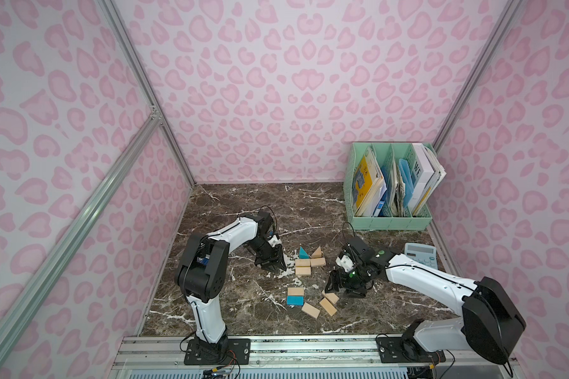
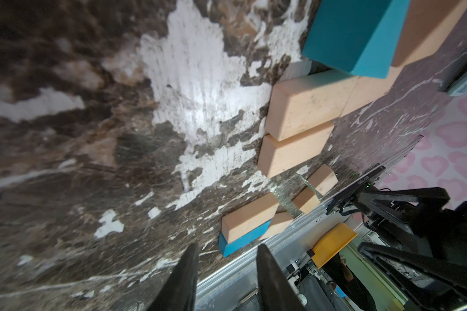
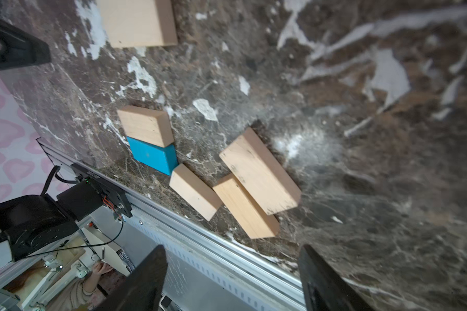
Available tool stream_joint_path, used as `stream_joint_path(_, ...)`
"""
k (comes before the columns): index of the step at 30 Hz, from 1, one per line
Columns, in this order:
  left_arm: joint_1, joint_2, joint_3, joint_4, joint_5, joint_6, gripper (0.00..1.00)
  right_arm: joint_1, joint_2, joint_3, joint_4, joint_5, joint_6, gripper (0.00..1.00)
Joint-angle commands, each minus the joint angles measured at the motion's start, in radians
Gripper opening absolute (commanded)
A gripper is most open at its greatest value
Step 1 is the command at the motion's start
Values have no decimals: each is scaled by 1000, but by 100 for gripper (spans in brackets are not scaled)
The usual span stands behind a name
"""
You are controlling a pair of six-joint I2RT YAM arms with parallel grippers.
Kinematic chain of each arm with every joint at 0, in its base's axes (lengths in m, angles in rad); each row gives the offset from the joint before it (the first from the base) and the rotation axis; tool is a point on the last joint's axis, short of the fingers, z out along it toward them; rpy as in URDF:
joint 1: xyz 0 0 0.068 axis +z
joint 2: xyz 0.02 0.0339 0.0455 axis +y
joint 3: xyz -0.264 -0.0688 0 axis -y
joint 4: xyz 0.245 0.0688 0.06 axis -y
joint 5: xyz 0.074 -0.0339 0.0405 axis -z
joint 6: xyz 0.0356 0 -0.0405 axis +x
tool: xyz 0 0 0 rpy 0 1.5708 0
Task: Assemble a carrot with building blocks
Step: Adjust the building block at the center of the board, then pick up the building block from the center of the board.
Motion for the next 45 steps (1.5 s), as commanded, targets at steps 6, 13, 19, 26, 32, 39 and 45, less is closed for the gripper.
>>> stream_joint_path(6,1,11,16,-14,24,10,38,46,81,-12,24,-7,93,78)
stream_joint_path(13,1,-25,-27,-7,15,9,38,33,169,3,121,6,76,77)
stream_joint_path(19,1,-40,-33,-7,12,9,38,20,296,135,92,47,12,77)
stream_joint_path(26,2,-54,-42,-6,5,7,38,20,370,248,-8,114,-54,76)
stream_joint_path(32,3,-59,-63,18,10,-6,38,116,415,381,-225,294,-111,75)
stream_joint_path(39,2,-38,-43,9,20,1,38,188,473,397,-280,377,-91,77)
stream_joint_path(45,3,-35,-42,-1,18,8,38,204,486,387,-210,344,-83,74)
